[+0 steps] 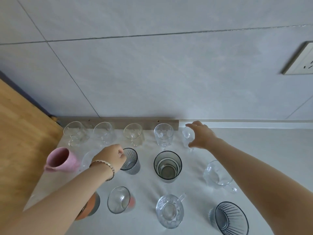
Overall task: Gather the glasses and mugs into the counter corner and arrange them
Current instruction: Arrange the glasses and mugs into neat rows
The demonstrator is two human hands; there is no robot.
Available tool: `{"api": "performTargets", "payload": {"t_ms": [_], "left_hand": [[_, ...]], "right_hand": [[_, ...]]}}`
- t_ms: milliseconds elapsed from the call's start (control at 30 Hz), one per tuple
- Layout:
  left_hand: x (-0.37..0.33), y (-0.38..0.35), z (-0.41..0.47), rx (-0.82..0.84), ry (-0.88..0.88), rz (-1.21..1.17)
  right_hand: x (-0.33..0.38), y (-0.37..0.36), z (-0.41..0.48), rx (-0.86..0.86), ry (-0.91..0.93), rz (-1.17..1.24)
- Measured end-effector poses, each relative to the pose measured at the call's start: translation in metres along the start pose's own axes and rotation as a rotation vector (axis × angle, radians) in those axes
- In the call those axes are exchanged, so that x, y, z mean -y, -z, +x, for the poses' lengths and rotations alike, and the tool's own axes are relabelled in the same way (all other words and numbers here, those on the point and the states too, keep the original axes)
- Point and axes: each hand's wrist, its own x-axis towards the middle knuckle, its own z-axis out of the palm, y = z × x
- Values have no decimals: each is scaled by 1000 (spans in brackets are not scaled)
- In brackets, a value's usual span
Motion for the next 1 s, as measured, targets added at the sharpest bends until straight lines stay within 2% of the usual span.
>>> {"api": "performTargets", "payload": {"t_ms": [600, 833, 1000], "left_hand": [[11, 2, -8, -28, 5, -10], [25, 4, -11, -12, 20, -45], [40, 7, -13, -10, 7, -99]], "right_hand": [[-11, -4, -8, -43, -67, -13], [-11, -6, -9, 6, -69, -11], [8, -5, -26, -14, -89, -127]]}}
